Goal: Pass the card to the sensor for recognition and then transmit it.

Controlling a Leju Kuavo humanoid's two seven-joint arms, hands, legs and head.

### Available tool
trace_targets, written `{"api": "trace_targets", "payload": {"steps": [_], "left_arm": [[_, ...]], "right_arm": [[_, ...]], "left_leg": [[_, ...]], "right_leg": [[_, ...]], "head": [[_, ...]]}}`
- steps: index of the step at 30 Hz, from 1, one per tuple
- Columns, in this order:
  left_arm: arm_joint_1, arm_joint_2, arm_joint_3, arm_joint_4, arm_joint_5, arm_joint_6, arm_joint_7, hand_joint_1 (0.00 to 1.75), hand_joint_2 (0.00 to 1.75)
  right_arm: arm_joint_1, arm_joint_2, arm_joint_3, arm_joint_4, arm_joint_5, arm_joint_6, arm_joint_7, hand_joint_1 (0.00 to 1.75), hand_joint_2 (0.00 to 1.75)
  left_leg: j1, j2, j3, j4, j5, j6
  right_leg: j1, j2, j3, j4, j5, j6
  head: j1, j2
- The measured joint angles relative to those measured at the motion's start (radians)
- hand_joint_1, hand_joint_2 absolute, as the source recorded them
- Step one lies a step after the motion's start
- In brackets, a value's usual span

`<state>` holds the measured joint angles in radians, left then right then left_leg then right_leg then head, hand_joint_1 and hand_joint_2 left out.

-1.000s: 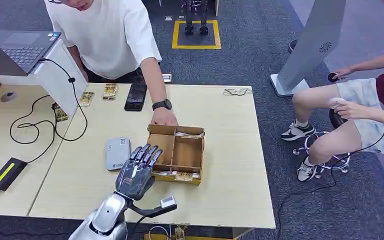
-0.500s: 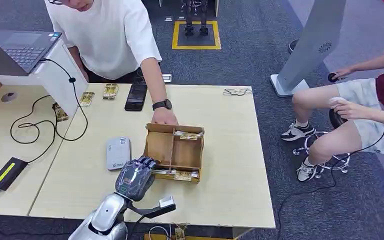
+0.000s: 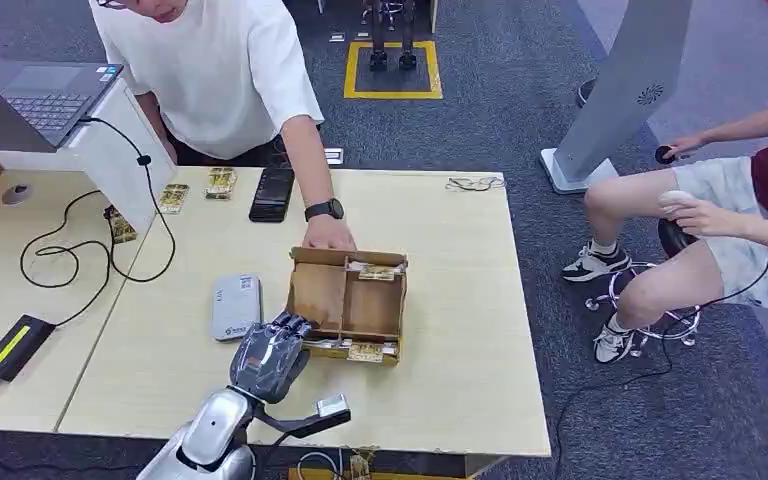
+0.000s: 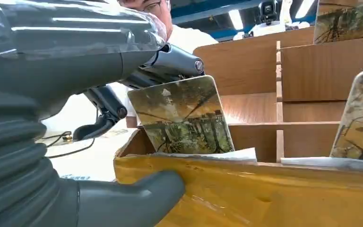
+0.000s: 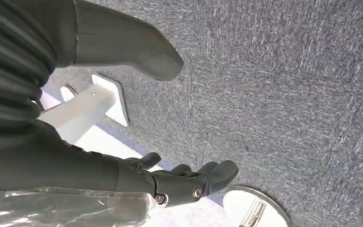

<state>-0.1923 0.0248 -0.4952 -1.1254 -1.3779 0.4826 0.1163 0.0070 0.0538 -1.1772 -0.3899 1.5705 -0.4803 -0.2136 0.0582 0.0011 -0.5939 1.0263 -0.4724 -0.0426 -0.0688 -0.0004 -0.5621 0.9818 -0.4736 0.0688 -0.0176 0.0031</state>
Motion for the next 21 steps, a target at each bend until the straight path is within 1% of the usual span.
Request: {"api": "trace_targets", "payload": {"steps": [2, 3, 11, 21], "left_arm": [[0.001, 0.0, 0.0, 0.0, 0.001, 0.007, 0.0, 0.49, 1.75], [0.001, 0.0, 0.001, 0.0, 0.001, 0.01, 0.0, 0.0, 1.75], [0.002, -0.001, 0.013, 0.0, -0.007, 0.047, 0.006, 0.0, 1.75], [0.002, -0.001, 0.019, 0.0, -0.009, 0.051, 0.006, 0.0, 1.75]], "right_arm": [[0.0, 0.0, 0.0, 0.0, 0.0, 0.0, -0.003, 0.0, 1.75], [0.0, 0.0, 0.0, 0.0, 0.0, 0.0, -0.003, 0.0, 1.75], [0.0, 0.0, 0.0, 0.0, 0.0, -0.006, -0.007, 0.0, 1.75], [0.0, 0.0, 0.0, 0.0, 0.0, -0.008, -0.008, 0.0, 1.75]], "left_leg": [[0.0, 0.0, 0.0, 0.0, 0.0, 0.0], [0.0, 0.0, 0.0, 0.0, 0.0, 0.0], [0.0, 0.0, 0.0, 0.0, 0.0, 0.0], [0.0, 0.0, 0.0, 0.0, 0.0, 0.0]], "right_leg": [[0.0, 0.0, 0.0, 0.0, 0.0, 0.0], [0.0, 0.0, 0.0, 0.0, 0.0, 0.0], [0.0, 0.0, 0.0, 0.0, 0.0, 0.0], [0.0, 0.0, 0.0, 0.0, 0.0, 0.0]], "head": [[0.0, 0.0], [0.0, 0.0], [0.0, 0.0], [0.0, 0.0]]}}
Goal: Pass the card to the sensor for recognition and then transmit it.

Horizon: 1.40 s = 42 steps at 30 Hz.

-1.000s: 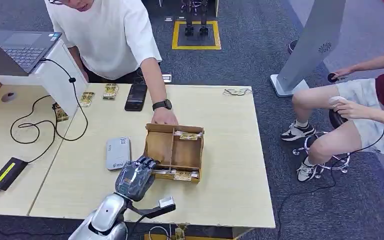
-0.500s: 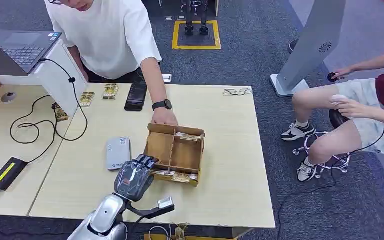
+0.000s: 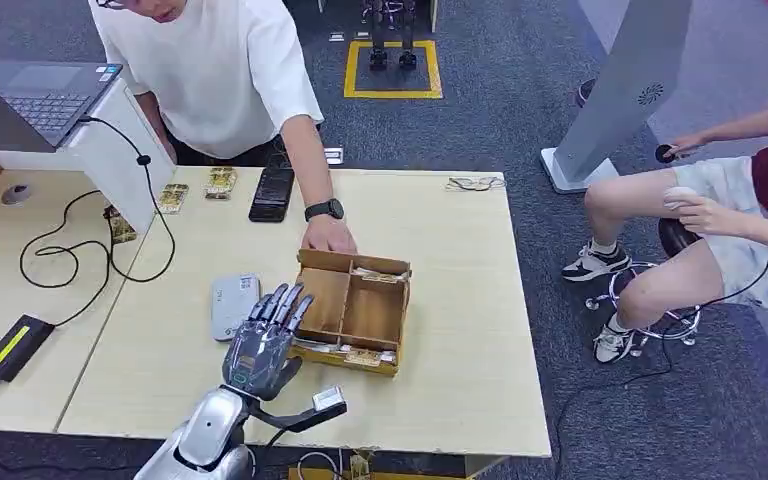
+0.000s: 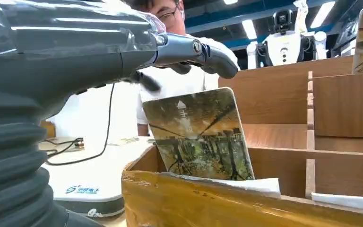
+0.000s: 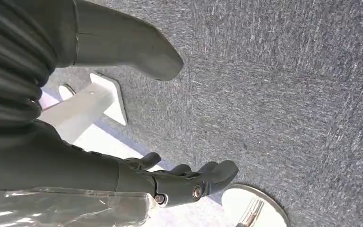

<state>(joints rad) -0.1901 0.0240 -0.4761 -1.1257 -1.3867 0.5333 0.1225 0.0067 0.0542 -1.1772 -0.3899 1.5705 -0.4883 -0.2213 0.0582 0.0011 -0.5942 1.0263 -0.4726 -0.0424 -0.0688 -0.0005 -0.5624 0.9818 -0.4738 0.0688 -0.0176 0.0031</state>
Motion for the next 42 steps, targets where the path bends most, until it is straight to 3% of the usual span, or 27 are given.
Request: {"api": "trace_targets", "payload": {"steps": [14, 23, 27, 42], "left_arm": [[0.007, 0.0, 0.013, -0.006, 0.019, 0.064, -0.037, 0.0, 1.75], [0.008, 0.0, 0.015, -0.006, 0.021, 0.064, -0.037, 0.0, 1.75], [0.032, 0.016, 0.016, -0.056, 0.024, 0.034, -0.077, 0.0, 1.75], [0.047, 0.035, 0.016, -0.08, 0.021, 0.016, -0.085, 0.0, 1.75]], "right_arm": [[0.0, 0.0, 0.0, 0.0, 0.0, -0.003, -0.01, 0.0, 1.75], [0.0, 0.0, 0.0, 0.0, 0.0, -0.003, -0.01, 0.0, 1.75], [0.001, 0.0, -0.007, -0.004, 0.0, 0.0, -0.013, 0.0, 1.75], [0.0, 0.0, -0.014, -0.011, 0.0, 0.001, -0.018, 0.0, 1.75]], "left_leg": [[0.0, 0.0, 0.0, 0.0, 0.0, 0.0], [0.0, 0.0, 0.0, 0.0, 0.0, 0.0], [0.0, 0.0, 0.0, 0.0, 0.0, 0.0], [0.0, 0.0, 0.0, 0.0, 0.0, 0.0]], "right_leg": [[0.0, 0.0, 0.0, 0.0, 0.0, 0.0], [0.0, 0.0, 0.0, 0.0, 0.0, 0.0], [0.0, 0.0, 0.0, 0.0, 0.0, 0.0], [0.0, 0.0, 0.0, 0.0, 0.0, 0.0]], "head": [[0.0, 0.0], [0.0, 0.0], [0.0, 0.0], [0.0, 0.0]]}}
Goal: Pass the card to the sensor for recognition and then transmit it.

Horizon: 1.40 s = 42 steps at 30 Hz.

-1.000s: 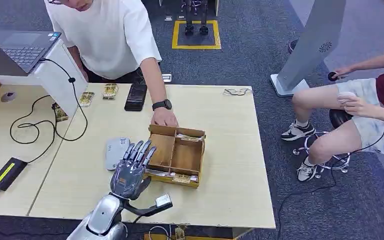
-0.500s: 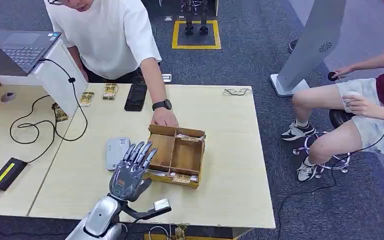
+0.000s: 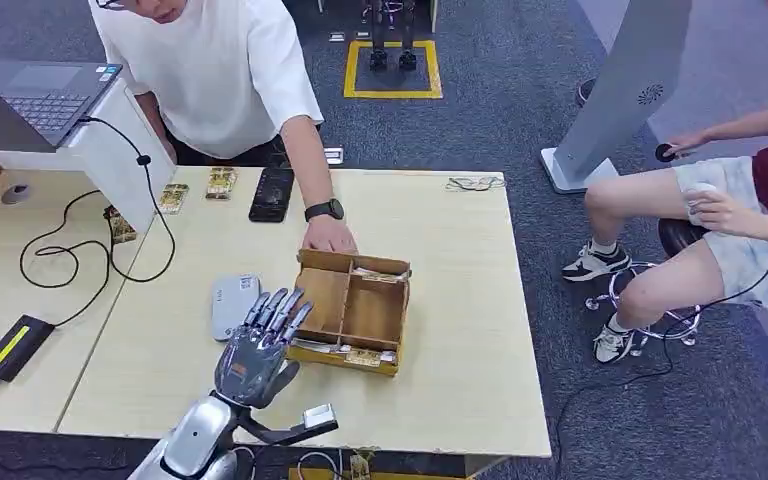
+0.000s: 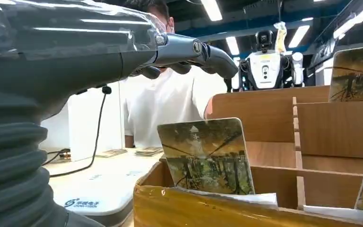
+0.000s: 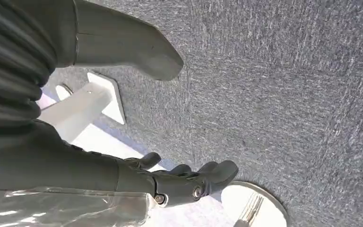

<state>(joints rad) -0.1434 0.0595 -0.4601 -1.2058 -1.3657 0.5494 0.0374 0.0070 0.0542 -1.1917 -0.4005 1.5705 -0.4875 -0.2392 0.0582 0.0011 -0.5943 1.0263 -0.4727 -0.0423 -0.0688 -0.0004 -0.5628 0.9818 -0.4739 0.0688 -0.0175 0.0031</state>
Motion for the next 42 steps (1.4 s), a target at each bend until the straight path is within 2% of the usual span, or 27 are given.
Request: {"api": "trace_targets", "payload": {"steps": [10, 11, 12, 20, 42], "left_arm": [[0.014, 0.016, 0.0, -0.026, 0.024, -0.015, -0.041, 0.0, 1.75], [0.015, 0.016, 0.0, -0.027, 0.024, -0.016, -0.041, 1.69, 1.75], [0.015, 0.017, 0.0, -0.028, 0.024, -0.017, -0.042, 1.75, 1.75], [0.017, 0.016, 0.0, -0.033, 0.061, -0.018, -0.044, 1.75, 1.75], [0.017, 0.018, 0.0, -0.035, 0.063, -0.044, -0.047, 1.75, 1.75]], "right_arm": [[0.001, 0.0, -0.002, -0.011, 0.0, 0.007, 0.0, 0.0, 1.75], [0.001, 0.001, -0.002, -0.011, 0.0, 0.007, 0.0, 0.0, 1.75], [0.001, 0.001, -0.002, -0.013, 0.0, 0.008, 0.0, 0.0, 1.75], [0.001, 0.002, -0.002, -0.02, 0.0, 0.007, -0.003, 0.0, 1.75], [0.001, 0.006, -0.002, -0.034, 0.0, 0.011, -0.005, 0.0, 1.75]], "left_leg": [[0.0, 0.0, 0.0, 0.0, 0.0, 0.0], [0.0, 0.0, 0.0, 0.0, 0.0, 0.0], [0.0, 0.0, 0.0, 0.0, 0.0, 0.0], [0.0, 0.0, 0.0, 0.0, 0.0, 0.0], [0.0, 0.0, 0.0, 0.0, 0.0, 0.0]], "right_leg": [[0.0, 0.0, 0.0, 0.0, 0.0, 0.0], [0.0, 0.0, 0.0, 0.0, 0.0, 0.0], [0.0, 0.0, 0.0, 0.0, 0.0, 0.0], [0.0, 0.0, 0.0, 0.0, 0.0, 0.0], [0.0, 0.0, 0.0, 0.0, 0.0, 0.0]], "head": [[0.0, 0.0], [0.0, 0.0], [0.0, 0.0], [0.0, 0.0], [0.0, 0.0]]}}
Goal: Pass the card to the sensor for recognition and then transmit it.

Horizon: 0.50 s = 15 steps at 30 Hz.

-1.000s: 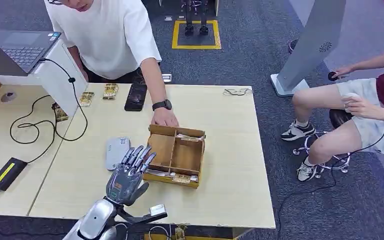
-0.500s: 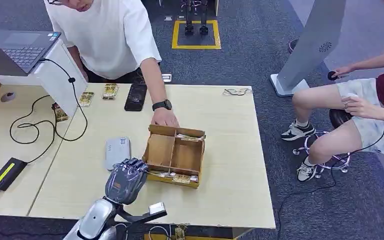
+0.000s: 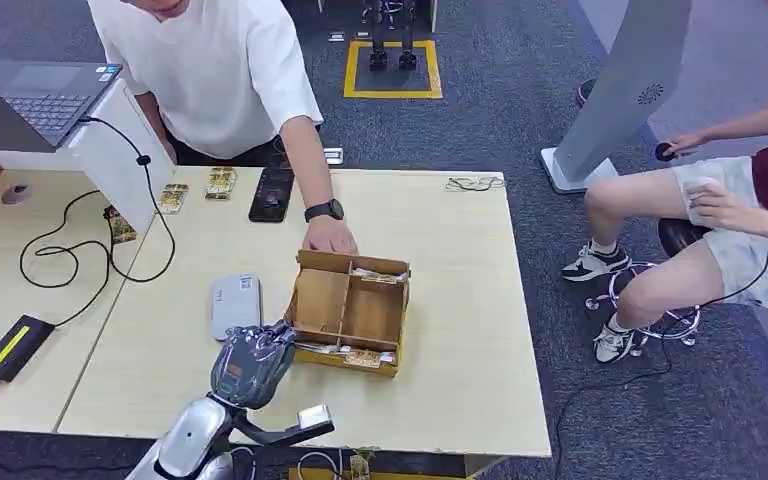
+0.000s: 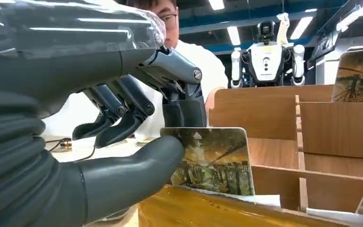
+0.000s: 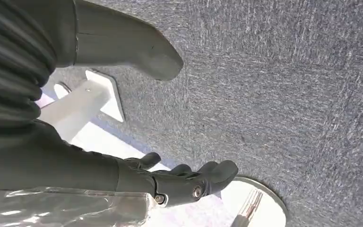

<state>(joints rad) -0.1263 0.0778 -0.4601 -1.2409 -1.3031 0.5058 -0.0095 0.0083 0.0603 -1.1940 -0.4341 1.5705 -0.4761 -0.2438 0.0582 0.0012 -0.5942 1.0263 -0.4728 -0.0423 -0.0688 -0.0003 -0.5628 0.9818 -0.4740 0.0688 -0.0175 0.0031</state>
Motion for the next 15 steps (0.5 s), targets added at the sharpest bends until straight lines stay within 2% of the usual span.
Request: {"api": "trace_targets", "payload": {"steps": [8, 15], "left_arm": [[0.002, 0.007, 0.0, -0.005, 0.002, -0.029, -0.015, 1.75, 1.75], [0.002, 0.006, 0.0, -0.044, 0.084, 0.045, -0.041, 1.75, 1.75]], "right_arm": [[0.001, 0.004, -0.001, -0.012, 0.0, -0.001, -0.002, 0.0, 1.75], [0.006, 0.012, -0.001, -0.025, 0.0, 0.005, -0.007, 0.0, 1.75]], "left_leg": [[0.0, 0.0, 0.0, 0.0, 0.0, 0.0], [0.0, 0.0, 0.0, 0.0, 0.0, 0.0]], "right_leg": [[0.0, 0.0, 0.0, 0.0, 0.0, 0.0], [0.0, 0.0, 0.0, 0.0, 0.0, 0.0]], "head": [[0.0, 0.0], [0.0, 0.0]]}}
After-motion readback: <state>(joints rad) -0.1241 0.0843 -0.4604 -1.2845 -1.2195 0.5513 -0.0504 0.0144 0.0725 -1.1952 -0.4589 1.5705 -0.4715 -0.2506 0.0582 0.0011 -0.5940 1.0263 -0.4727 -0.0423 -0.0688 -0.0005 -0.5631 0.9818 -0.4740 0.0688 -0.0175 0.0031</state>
